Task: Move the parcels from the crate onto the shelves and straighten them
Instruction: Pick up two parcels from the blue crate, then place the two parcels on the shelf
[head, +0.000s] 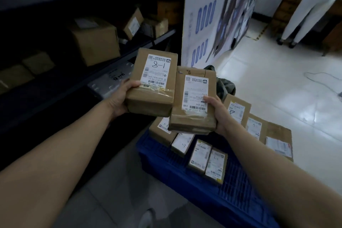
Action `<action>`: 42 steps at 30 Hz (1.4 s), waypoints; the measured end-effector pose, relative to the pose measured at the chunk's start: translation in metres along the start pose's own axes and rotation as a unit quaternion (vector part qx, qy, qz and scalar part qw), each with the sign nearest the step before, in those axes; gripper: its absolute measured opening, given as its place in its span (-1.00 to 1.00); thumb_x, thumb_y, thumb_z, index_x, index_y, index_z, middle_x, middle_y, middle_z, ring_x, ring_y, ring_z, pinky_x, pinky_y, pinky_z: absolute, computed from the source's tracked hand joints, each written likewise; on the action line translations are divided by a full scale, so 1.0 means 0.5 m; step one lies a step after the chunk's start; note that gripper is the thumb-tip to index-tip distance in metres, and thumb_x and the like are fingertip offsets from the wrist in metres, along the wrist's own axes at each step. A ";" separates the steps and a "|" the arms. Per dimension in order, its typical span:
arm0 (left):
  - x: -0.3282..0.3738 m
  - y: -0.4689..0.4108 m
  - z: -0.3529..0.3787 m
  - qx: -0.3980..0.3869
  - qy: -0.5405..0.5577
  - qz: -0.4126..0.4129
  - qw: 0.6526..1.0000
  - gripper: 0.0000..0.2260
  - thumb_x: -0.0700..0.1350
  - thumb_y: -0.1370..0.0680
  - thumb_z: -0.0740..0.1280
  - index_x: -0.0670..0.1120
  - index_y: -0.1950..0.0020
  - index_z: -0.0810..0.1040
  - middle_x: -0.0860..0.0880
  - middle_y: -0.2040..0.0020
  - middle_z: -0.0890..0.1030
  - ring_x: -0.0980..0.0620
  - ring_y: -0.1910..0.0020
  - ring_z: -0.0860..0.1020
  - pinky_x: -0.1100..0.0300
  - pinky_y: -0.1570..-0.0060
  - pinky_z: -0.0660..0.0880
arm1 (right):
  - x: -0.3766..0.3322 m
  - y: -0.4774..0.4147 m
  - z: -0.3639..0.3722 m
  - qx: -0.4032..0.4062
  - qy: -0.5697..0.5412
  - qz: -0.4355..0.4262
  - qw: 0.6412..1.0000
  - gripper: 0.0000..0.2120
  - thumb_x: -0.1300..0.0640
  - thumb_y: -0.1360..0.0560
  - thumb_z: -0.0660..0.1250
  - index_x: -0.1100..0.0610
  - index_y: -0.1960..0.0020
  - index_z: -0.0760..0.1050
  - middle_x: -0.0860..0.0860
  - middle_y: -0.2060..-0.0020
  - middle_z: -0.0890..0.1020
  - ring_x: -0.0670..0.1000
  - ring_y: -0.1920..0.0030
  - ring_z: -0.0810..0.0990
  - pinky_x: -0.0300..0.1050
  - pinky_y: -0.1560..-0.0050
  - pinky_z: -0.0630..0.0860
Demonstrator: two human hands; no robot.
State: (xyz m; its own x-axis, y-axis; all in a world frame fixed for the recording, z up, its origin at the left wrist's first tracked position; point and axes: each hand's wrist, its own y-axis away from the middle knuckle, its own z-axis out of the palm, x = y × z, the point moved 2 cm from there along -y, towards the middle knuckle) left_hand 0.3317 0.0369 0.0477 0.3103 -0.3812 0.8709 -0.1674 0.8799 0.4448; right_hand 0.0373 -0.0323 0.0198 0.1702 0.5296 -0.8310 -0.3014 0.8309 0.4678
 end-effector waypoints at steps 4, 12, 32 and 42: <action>0.043 0.143 -0.023 0.075 0.055 0.063 0.994 -0.58 0.04 -0.44 0.33 0.04 -0.29 0.48 -0.05 -0.02 0.66 -0.04 0.06 0.58 -0.02 0.08 0.55 | -0.096 0.039 0.092 -0.088 0.074 -0.029 0.993 -0.51 0.10 -0.51 0.37 0.04 -0.38 0.30 0.18 -0.07 0.67 0.16 0.08 0.69 0.08 0.15 0.65; -0.015 0.502 -0.128 0.277 0.138 0.141 0.940 -0.64 0.05 -0.45 0.30 0.03 -0.23 0.52 -0.05 -0.01 0.65 -0.07 0.04 0.57 -0.03 0.06 0.54 | -0.072 0.160 0.330 -0.287 0.160 -0.004 0.945 -0.66 0.12 -0.53 0.33 0.08 -0.28 0.40 0.13 0.03 0.70 0.08 0.18 0.71 -0.02 0.22 0.66; -0.681 1.710 -0.191 0.729 0.302 0.215 0.576 -0.38 0.05 -0.33 0.37 0.16 -0.37 0.27 -0.07 -0.22 0.53 -0.12 -0.14 0.52 -0.18 -0.09 0.48 | 0.658 1.125 0.918 -0.749 0.348 0.114 0.552 -0.57 0.07 -0.51 0.35 0.10 -0.35 0.42 0.14 -0.14 0.65 0.17 -0.12 0.65 0.08 -0.04 0.62; -1.005 2.003 0.057 0.826 0.414 0.186 0.335 -0.39 0.10 -0.32 0.38 0.16 -0.35 0.31 -0.07 -0.21 0.52 -0.12 -0.09 0.54 -0.08 0.14 0.57 | 1.033 1.594 0.843 -0.817 0.433 0.201 0.321 -0.59 0.06 -0.50 0.36 0.10 -0.33 0.44 0.10 -0.04 0.70 0.09 0.05 0.71 -0.06 0.18 0.65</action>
State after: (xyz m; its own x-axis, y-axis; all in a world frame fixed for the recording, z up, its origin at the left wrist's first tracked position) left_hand -0.0185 1.1016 0.0617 0.0188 0.4790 0.8776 -0.4159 -0.7945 0.4425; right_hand 0.2805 0.9755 0.0902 -0.3034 -0.2975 -0.9052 -0.3461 -0.8507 0.3956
